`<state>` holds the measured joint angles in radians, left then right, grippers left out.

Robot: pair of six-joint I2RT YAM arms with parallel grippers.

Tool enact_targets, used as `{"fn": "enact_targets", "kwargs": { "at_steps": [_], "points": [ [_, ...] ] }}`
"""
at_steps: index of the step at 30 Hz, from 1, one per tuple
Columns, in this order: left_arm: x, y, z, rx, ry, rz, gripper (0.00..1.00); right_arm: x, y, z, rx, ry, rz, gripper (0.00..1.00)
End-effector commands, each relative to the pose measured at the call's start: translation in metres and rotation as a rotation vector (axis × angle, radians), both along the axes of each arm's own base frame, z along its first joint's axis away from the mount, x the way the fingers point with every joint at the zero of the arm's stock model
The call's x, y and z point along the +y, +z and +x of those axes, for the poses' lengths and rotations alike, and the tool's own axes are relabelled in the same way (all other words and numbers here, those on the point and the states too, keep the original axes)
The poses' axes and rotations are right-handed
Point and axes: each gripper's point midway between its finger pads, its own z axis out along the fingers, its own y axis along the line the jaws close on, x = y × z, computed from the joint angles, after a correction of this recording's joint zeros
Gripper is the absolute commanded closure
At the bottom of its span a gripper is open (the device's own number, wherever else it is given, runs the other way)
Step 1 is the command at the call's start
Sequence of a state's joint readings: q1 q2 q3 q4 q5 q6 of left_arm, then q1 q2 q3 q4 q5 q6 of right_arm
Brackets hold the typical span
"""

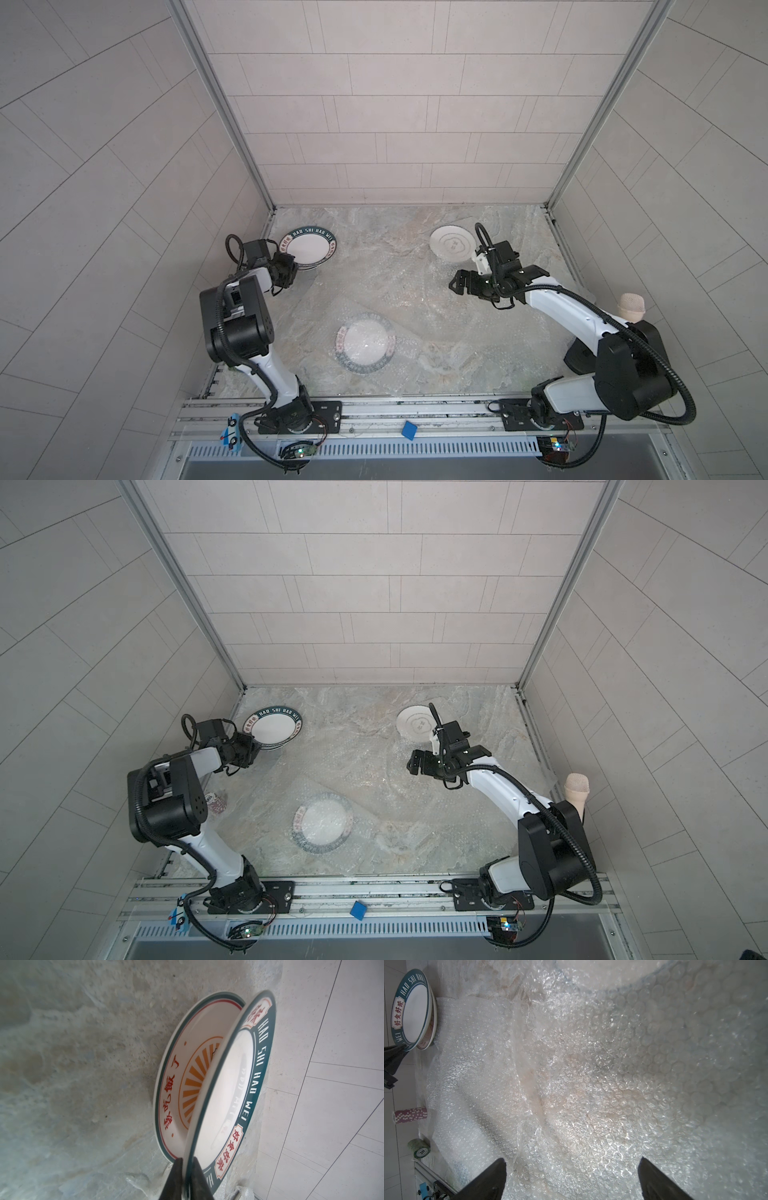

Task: Unpack dinner plates from bubble wrap
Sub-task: Place the plate on the plate, then adjust the bubble wrap on the bubble wrap.

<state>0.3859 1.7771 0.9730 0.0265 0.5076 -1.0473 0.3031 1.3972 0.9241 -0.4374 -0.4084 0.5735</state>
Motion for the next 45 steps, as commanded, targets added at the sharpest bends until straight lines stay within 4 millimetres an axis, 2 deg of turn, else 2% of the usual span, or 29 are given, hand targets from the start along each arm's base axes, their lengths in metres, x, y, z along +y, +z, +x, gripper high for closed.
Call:
{"fn": "enact_targets", "kwargs": {
  "at_steps": [1,9,11,16,20,24,28,32,37,40,45],
  "points": [
    [0.0,-0.009,0.002,-0.014,0.009,-0.028,0.8,0.003,0.007,0.003,-0.011,0.001,0.006,0.0],
    [0.001,-0.014,-0.006,0.01,0.021,-0.02,0.66,0.003,0.007,0.003,-0.008,-0.002,0.002,0.0],
    [0.002,-0.009,-0.01,0.006,0.022,-0.004,0.57,0.003,0.008,0.003,-0.009,0.001,0.003,0.0],
    [-0.004,0.026,-0.028,-0.002,-0.039,0.09,0.36,0.003,0.009,0.004,-0.014,0.005,-0.005,0.01],
    [-0.014,0.059,-0.059,0.011,-0.104,0.182,0.24,0.006,0.007,0.008,-0.006,0.011,0.002,0.0],
    [-0.035,0.074,-0.094,0.053,-0.189,0.234,0.18,0.01,0.005,0.011,-0.004,0.017,0.01,0.0],
    [-0.072,0.062,-0.123,0.165,-0.335,0.308,0.16,0.012,0.001,0.014,0.004,0.021,0.01,0.0],
    [-0.083,0.03,-0.127,0.246,-0.396,0.318,0.12,0.019,0.0,0.017,0.009,0.027,0.037,0.0],
    [-0.072,0.009,-0.111,0.348,-0.467,0.404,0.0,0.018,0.001,0.012,0.008,0.027,0.033,0.0],
    [-0.056,0.004,-0.105,0.43,-0.509,0.491,0.0,0.016,0.001,0.009,0.004,0.024,0.027,0.0],
    [-0.05,-0.003,-0.094,0.452,-0.527,0.541,0.0,0.014,-0.003,0.004,0.01,0.024,0.027,0.0]
  ]
}}
